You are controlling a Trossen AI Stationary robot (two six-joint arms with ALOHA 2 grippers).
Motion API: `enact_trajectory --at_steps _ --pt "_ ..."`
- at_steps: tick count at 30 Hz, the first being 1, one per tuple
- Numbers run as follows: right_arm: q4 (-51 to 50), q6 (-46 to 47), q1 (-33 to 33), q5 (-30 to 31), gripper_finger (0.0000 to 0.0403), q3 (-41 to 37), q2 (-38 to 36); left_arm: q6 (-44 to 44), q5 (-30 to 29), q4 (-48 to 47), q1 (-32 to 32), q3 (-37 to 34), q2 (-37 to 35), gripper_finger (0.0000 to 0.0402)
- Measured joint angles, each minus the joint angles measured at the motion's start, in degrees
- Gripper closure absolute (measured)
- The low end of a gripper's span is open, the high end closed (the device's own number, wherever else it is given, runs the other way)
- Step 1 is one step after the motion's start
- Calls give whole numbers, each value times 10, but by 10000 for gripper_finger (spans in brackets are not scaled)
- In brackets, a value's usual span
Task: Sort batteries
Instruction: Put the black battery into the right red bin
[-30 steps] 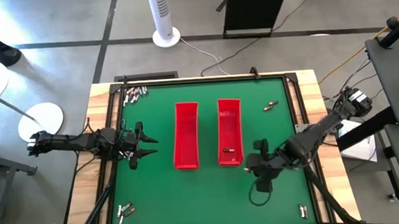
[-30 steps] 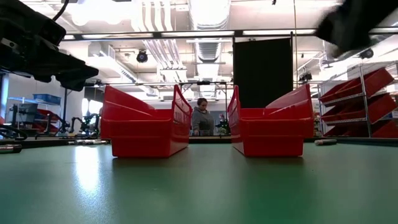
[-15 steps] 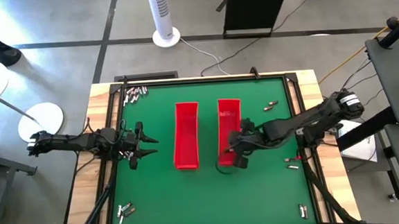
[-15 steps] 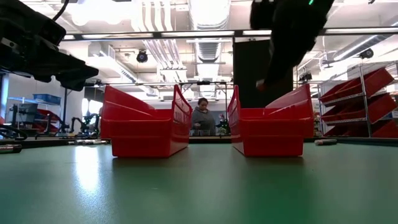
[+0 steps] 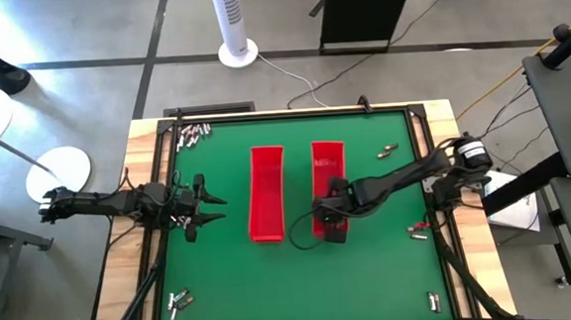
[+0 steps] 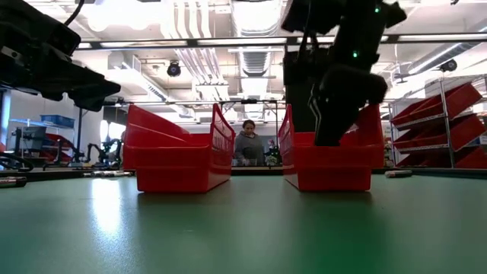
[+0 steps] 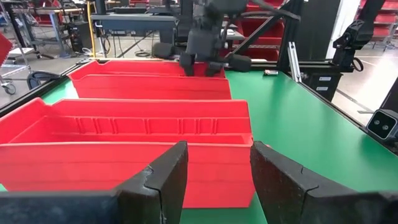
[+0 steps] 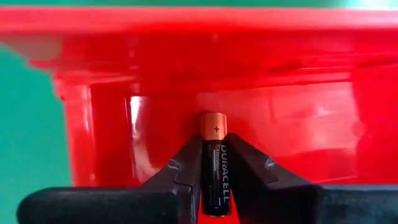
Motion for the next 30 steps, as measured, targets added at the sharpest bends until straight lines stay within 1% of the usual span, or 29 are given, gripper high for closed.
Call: enact_trajectory --at_steps 9,14,21,30 --pt "4 -34 -11 -10 349 0 18 0 0 0 0 0 0 247" --pt "1 -35 -11 -25 349 0 16 0 0 0 0 0 0 247" --pt "1 -51 -13 -25 349 15 10 0 0 0 0 0 0 247" --pt "22 -52 -26 -26 349 -12 10 0 0 0 0 0 0 247"
